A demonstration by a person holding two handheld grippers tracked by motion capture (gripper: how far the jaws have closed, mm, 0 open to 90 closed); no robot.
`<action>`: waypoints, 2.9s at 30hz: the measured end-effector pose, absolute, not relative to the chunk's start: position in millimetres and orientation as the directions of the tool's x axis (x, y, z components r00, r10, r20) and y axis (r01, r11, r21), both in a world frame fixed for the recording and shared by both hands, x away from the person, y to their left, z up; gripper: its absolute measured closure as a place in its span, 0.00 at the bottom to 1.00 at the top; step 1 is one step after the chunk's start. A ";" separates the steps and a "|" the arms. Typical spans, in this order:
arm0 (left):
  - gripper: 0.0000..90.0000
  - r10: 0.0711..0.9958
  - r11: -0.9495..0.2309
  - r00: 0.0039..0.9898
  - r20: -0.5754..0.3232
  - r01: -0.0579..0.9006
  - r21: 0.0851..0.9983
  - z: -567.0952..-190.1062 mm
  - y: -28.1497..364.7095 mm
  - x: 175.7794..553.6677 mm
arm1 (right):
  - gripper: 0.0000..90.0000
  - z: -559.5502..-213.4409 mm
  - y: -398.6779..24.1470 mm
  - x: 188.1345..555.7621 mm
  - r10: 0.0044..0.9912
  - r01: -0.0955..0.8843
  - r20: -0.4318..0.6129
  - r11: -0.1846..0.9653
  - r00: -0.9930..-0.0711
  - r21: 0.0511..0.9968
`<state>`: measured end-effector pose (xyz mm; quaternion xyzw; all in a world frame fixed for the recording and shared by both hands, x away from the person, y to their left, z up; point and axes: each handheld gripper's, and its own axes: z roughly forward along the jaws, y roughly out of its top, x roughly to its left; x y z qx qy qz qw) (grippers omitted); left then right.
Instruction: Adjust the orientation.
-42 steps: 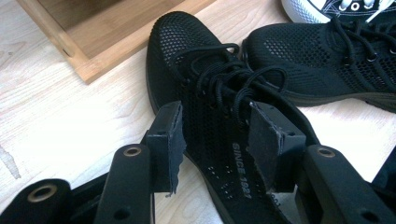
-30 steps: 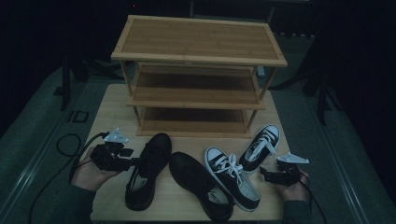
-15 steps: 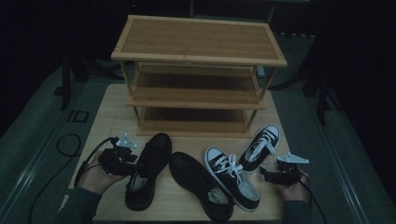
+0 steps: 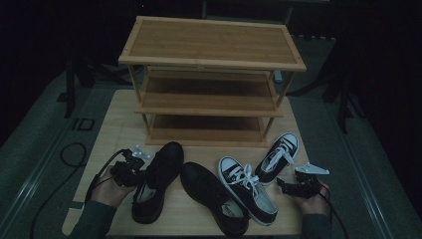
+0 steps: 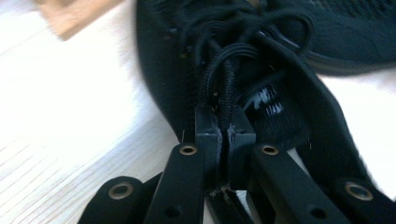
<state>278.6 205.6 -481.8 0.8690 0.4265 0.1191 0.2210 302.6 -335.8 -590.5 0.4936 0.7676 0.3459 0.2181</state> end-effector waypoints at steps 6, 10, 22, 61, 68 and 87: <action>0.98 0.810 -0.493 0.586 -0.009 0.690 0.530 -478.9 214.7 283.3 | 0.15 -590.5 -335.8 302.6 0.909 0.607 0.006 0.274 -0.418 0.746; 0.98 0.813 -0.476 0.582 -0.023 0.687 0.549 -476.3 220.8 289.8 | 0.15 -590.5 -335.8 302.6 0.909 0.607 0.006 0.274 -0.418 0.746; 0.98 0.821 -0.442 0.570 -0.032 0.670 0.597 -471.0 243.0 320.4 | 0.15 -590.5 -335.8 302.6 0.908 0.607 0.006 0.274 -0.418 0.746; 0.52 0.854 -0.369 0.518 -0.047 0.667 0.647 -458.5 267.7 320.7 | 0.15 -590.4 -336.1 303.5 0.906 0.606 0.007 0.277 -0.423 0.745; 0.52 0.849 -0.384 0.527 -0.039 0.665 0.641 -452.4 270.5 315.3 | 0.15 -590.4 -336.1 303.5 0.906 0.606 0.007 0.278 -0.424 0.745; 0.53 0.815 -0.422 0.579 -0.037 0.635 0.647 -428.8 250.7 308.4 | 0.15 -590.4 -336.0 303.6 0.906 0.606 0.008 0.276 -0.423 0.746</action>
